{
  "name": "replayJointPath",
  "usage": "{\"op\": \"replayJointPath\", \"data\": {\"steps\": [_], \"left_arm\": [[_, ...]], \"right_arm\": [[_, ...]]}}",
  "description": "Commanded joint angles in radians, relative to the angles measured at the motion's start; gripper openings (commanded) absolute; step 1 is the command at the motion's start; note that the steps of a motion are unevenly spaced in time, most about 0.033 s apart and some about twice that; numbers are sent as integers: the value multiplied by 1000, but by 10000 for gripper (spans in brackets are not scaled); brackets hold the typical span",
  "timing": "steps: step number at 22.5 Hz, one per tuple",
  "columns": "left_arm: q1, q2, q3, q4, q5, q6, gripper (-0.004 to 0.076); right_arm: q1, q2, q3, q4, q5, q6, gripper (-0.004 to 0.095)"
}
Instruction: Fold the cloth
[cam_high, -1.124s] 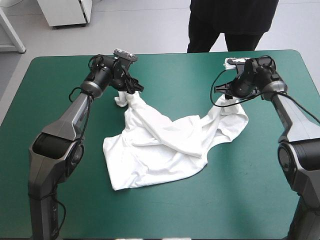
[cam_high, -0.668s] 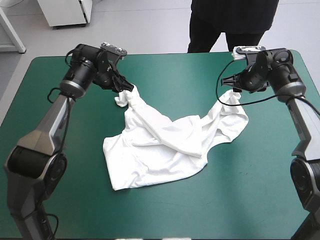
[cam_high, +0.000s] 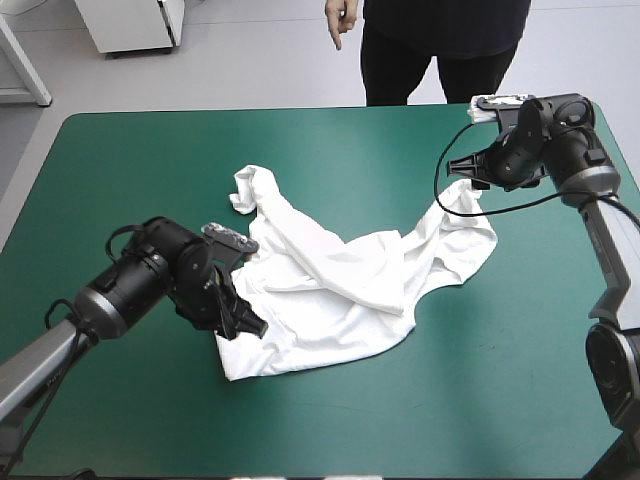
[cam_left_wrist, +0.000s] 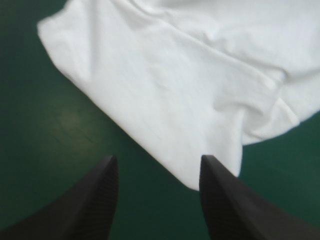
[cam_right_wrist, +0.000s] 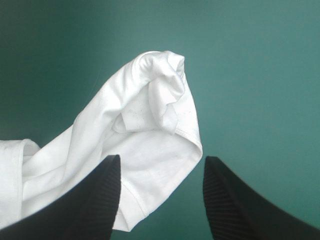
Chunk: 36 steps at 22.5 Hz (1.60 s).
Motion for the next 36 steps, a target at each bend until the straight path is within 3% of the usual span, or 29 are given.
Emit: {"op": "replayJointPath", "data": {"steps": [1, 10, 16, 22, 24, 25, 27, 36], "left_arm": [[-78, -38, 58, 4, 47, -115, 368], [-99, -57, 214, -5, -48, -222, 368], [-97, -38, 281, -2, -238, -260, 367], [-97, 99, 283, 21, -245, -260, 343], [-97, 115, 283, 25, -259, -274, 261], [-97, 118, 283, 44, -268, -279, 139], [-97, 118, 283, 46, -268, -279, -17], [-97, 116, 283, 39, -271, -279, -22]], "right_arm": [[-7, -55, -29, -19, -19, -1, 473], [-7, -55, -29, -19, -20, -1, 473], [-7, -55, -29, -15, -20, -1, 473], [-7, -55, -29, -17, -11, -1, 473], [-7, -55, -29, -19, -11, -1, 473], [-7, -55, -29, -21, -11, -1, 473], [-7, -55, -29, -21, -7, -1, 473], [-62, 15, 31, 20, 66, 18, 474]]}}
